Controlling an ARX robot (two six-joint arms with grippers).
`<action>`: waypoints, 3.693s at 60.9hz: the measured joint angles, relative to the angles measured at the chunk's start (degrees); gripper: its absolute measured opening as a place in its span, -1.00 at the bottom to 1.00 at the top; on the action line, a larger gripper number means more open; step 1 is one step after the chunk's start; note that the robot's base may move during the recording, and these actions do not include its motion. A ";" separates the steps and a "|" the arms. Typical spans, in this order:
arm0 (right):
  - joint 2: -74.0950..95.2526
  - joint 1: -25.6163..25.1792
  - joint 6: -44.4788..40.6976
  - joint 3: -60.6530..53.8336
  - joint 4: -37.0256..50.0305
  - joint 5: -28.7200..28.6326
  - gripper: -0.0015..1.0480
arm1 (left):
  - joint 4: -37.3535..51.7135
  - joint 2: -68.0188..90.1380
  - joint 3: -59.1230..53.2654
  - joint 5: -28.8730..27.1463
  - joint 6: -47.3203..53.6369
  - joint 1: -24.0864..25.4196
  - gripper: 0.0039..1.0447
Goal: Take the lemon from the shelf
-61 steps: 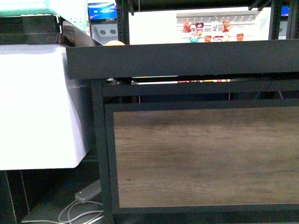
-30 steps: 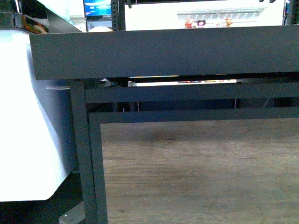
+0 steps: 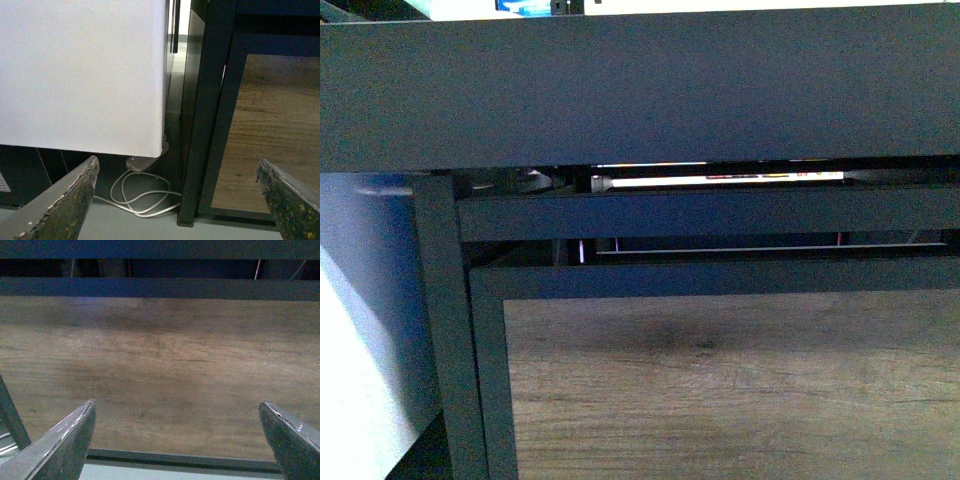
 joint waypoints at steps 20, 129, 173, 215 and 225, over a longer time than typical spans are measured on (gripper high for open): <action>0.00 0.00 0.00 0.00 0.00 0.02 0.86 | 0.00 0.00 0.00 0.00 0.00 -0.02 0.85; -0.02 0.00 0.00 0.00 0.00 0.02 0.86 | 0.00 0.00 0.00 0.00 0.00 -0.02 0.85; 0.00 0.00 -0.02 0.00 0.00 0.02 0.86 | 0.00 0.00 0.00 -0.02 0.00 -0.02 0.85; -0.02 0.00 0.00 0.00 0.02 0.02 0.86 | 14.01 35.82 17.97 20.59 -41.24 15.87 0.85; -0.02 0.00 0.00 0.00 0.00 0.02 0.86 | 25.75 62.20 28.22 24.02 -59.10 21.09 0.85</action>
